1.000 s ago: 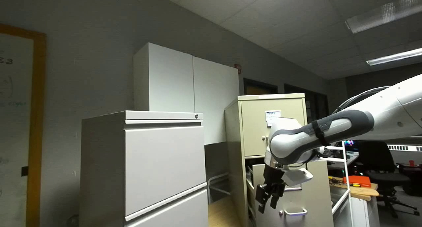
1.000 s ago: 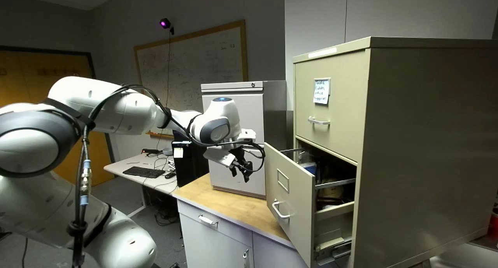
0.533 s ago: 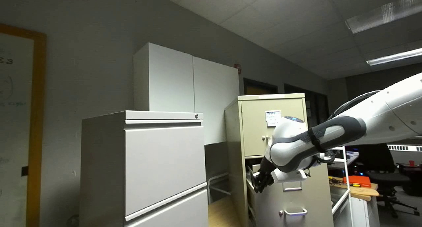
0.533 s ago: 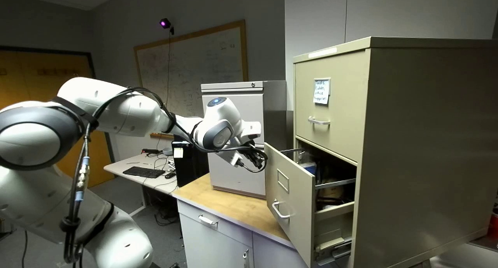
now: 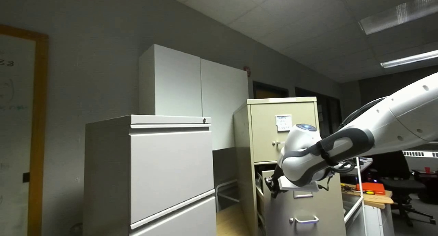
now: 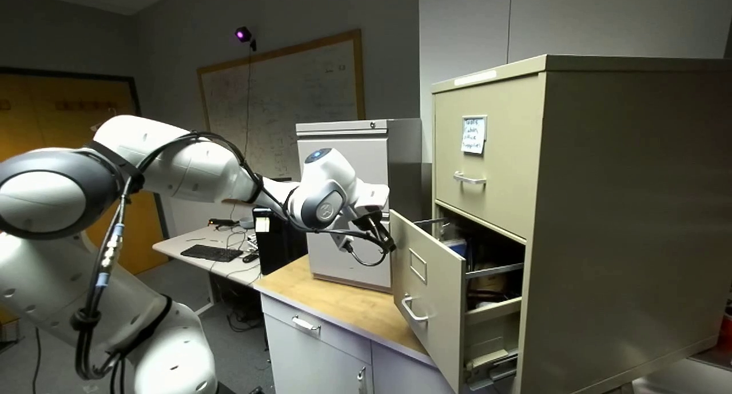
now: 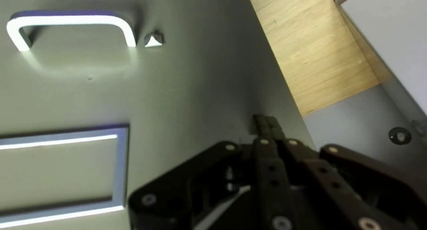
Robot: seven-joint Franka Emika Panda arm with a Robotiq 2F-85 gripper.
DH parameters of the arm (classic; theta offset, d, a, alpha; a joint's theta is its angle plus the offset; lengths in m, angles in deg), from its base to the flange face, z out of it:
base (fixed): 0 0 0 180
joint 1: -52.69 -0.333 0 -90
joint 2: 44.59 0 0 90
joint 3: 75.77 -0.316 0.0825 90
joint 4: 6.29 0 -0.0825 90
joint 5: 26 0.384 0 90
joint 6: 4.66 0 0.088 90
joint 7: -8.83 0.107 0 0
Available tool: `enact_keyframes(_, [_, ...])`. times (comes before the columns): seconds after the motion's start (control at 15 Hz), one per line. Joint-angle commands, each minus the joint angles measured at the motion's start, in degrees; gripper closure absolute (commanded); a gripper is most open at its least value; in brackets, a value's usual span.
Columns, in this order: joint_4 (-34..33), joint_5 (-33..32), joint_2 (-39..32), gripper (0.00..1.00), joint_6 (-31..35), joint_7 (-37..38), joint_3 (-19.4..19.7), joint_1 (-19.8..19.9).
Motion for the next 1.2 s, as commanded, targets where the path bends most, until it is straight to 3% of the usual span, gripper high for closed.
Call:
enact_keyframes(0.0, [-2.17, -2.00, -4.75, 1.00, 8.50, 6.77, -1.89, 5.61])
enact_keyframes(0.2, [-4.77, -3.57, -11.50, 1.00, 17.31, 12.26, -6.17, 9.56])
enact_keyframes(0.33, [-7.12, -8.86, -16.51, 1.00, 23.47, 18.65, -12.20, 16.98])
enact_keyframes(0.47, [-9.45, -19.47, -18.12, 1.00, 26.37, 28.05, -16.37, 24.92])
enact_keyframes(0.67, [-14.42, -32.19, -18.27, 1.00, 24.56, 41.71, -24.59, 35.96])
enact_keyframes(1.0, [-21.38, -49.80, -18.75, 1.00, 16.56, 65.67, -43.75, 53.60])
enact_keyframes(1.13, [-24.17, -57.45, -19.32, 1.00, 11.29, 75.49, -50.65, 58.85])
